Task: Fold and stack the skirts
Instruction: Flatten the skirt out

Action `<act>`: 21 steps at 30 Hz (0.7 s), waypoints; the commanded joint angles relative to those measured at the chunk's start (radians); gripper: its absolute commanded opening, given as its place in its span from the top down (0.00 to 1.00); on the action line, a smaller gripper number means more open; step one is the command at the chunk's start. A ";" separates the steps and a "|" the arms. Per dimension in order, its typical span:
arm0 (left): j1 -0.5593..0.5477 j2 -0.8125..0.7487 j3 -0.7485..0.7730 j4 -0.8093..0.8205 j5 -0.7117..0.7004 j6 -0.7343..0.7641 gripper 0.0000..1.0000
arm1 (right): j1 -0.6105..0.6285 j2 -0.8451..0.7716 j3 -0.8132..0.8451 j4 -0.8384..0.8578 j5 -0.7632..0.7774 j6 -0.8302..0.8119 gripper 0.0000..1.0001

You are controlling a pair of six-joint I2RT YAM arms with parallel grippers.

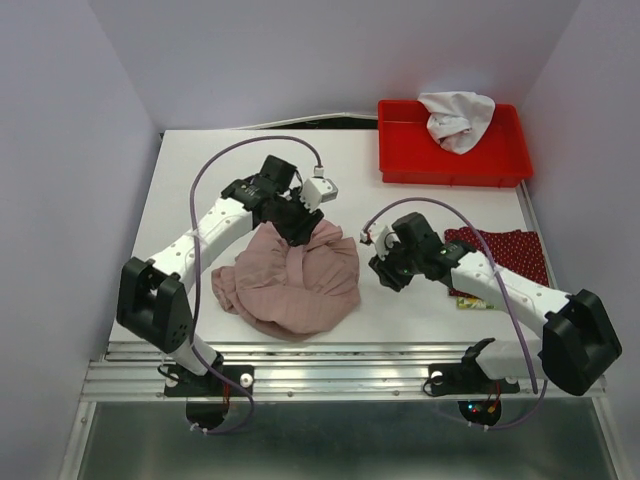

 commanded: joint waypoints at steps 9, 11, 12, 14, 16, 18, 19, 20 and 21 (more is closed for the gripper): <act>-0.048 0.157 0.108 0.029 -0.182 -0.098 0.48 | -0.033 -0.038 0.040 0.035 -0.053 0.136 0.40; -0.049 0.198 0.116 0.026 -0.228 -0.096 0.53 | -0.033 -0.033 0.057 0.035 -0.045 0.138 0.39; -0.049 0.199 0.116 0.026 -0.229 -0.098 0.56 | -0.033 -0.033 0.057 0.035 -0.042 0.139 0.39; -0.049 0.212 0.122 0.031 -0.258 -0.096 0.68 | -0.042 -0.027 0.077 0.035 -0.034 0.141 0.39; -0.048 0.214 0.137 0.028 -0.268 -0.096 0.79 | -0.064 -0.020 0.101 0.040 -0.031 0.136 0.39; -0.048 0.212 0.162 0.010 -0.267 -0.092 0.85 | -0.099 -0.010 0.132 0.041 -0.037 0.133 0.39; -0.048 0.212 0.168 0.006 -0.265 -0.092 0.88 | -0.119 -0.003 0.132 0.041 -0.045 0.133 0.39; -0.048 0.209 0.174 0.000 -0.264 -0.090 0.95 | -0.139 0.011 0.158 0.041 -0.072 0.139 0.39; -0.048 0.197 0.194 -0.010 -0.258 -0.087 0.98 | -0.183 0.019 0.175 0.040 -0.089 0.145 0.39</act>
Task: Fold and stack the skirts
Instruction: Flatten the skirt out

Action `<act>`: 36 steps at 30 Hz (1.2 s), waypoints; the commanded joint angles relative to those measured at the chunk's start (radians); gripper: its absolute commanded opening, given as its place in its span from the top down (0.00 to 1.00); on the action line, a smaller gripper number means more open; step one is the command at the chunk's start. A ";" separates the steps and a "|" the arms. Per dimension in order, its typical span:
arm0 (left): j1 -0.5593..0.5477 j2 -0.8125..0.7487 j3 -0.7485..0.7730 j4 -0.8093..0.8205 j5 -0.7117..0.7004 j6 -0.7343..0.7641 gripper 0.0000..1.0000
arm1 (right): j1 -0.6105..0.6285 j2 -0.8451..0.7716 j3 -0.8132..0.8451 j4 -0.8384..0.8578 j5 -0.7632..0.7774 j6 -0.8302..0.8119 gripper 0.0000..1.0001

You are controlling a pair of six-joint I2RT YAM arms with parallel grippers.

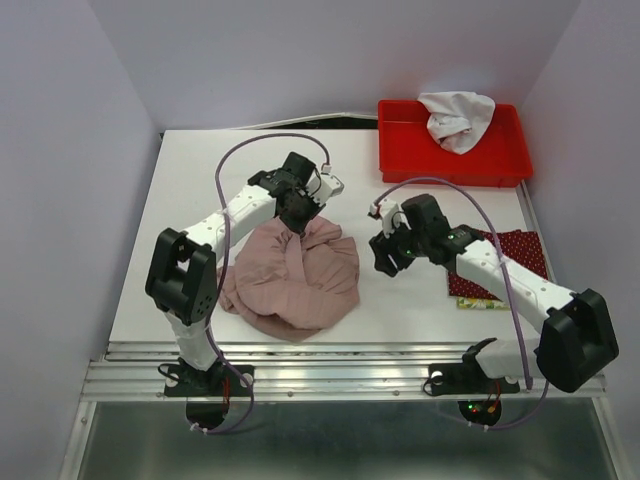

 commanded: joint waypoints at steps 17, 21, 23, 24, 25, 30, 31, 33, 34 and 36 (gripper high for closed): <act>0.063 -0.499 0.187 0.022 0.657 0.045 1.00 | -0.183 0.073 0.612 0.000 -0.283 -0.075 0.20; 0.075 -0.509 0.177 0.008 0.683 0.049 1.00 | -0.183 0.093 0.751 -0.040 -0.389 -0.124 0.13; 0.081 -0.502 0.188 0.030 0.685 0.020 1.00 | -0.183 0.108 0.808 -0.067 -0.431 -0.132 0.12; 0.090 -0.496 0.194 0.039 0.679 -0.025 1.00 | -0.174 0.119 0.852 -0.096 -0.455 -0.148 0.12; 0.098 -0.482 0.208 0.059 0.670 -0.052 1.00 | -0.163 0.122 0.868 -0.113 -0.463 -0.161 0.12; 0.133 -0.445 0.222 0.102 0.726 -0.165 1.00 | -0.008 0.099 0.870 -0.212 -0.380 -0.256 0.13; 0.136 -0.440 0.222 0.110 0.752 -0.176 1.00 | 0.003 0.088 0.851 -0.215 -0.383 -0.253 0.13; 0.140 -0.430 0.214 0.122 0.833 -0.185 1.00 | 0.015 0.090 0.834 -0.215 -0.388 -0.264 0.13; 0.143 -0.427 0.206 0.140 0.891 -0.199 1.00 | 0.015 0.099 0.818 -0.218 -0.380 -0.285 0.13; 0.146 -0.422 0.193 0.175 0.945 -0.243 1.00 | 0.050 0.111 0.792 -0.206 -0.351 -0.296 0.14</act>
